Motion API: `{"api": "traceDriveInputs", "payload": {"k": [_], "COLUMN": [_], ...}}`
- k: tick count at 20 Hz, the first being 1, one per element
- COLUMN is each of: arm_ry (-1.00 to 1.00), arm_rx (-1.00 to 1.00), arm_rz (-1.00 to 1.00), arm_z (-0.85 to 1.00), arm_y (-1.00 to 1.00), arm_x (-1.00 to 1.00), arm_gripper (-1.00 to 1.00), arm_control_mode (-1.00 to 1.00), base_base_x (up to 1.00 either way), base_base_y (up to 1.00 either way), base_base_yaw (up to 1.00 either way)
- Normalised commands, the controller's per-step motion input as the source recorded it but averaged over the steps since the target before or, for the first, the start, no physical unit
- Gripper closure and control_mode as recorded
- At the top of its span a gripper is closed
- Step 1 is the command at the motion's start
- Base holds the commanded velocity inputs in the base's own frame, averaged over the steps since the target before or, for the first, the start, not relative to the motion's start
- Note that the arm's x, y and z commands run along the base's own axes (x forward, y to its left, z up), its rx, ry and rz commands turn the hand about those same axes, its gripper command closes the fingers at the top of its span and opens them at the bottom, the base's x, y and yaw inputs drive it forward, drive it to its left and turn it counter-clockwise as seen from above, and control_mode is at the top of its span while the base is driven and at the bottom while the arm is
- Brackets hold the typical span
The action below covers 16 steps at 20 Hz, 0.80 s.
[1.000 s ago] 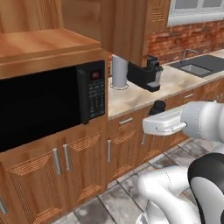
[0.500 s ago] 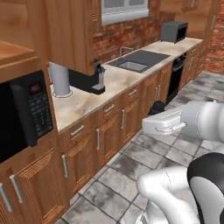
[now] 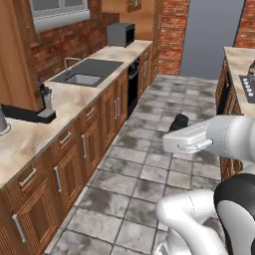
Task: Collect the paprika, ketchup, and shaker from the cabinet and place them next to the stove.
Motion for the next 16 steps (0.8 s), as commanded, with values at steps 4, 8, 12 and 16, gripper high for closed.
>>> {"api": "traceDriveInputs", "payload": {"k": [4,8,12,16], "arm_ry": [0.00,0.00,0.00,0.00], "arm_rx": [0.00,0.00,0.00,0.00], "arm_rz": [0.00,0.00,0.00,0.00], "arm_z": [0.00,0.00,0.00,0.00], "arm_y": [0.00,0.00,0.00,0.00], "arm_x": [0.00,0.00,0.00,0.00], "arm_gripper": [1.00,1.00,1.00,1.00], "arm_control_mode": [1.00,1.00,1.00,1.00], "base_base_x": [0.39,0.49,0.47,0.62], "base_base_y": [-0.19,0.00,0.00,0.13], "base_base_yaw": [-0.53,-0.53,-0.51,-0.45]}}
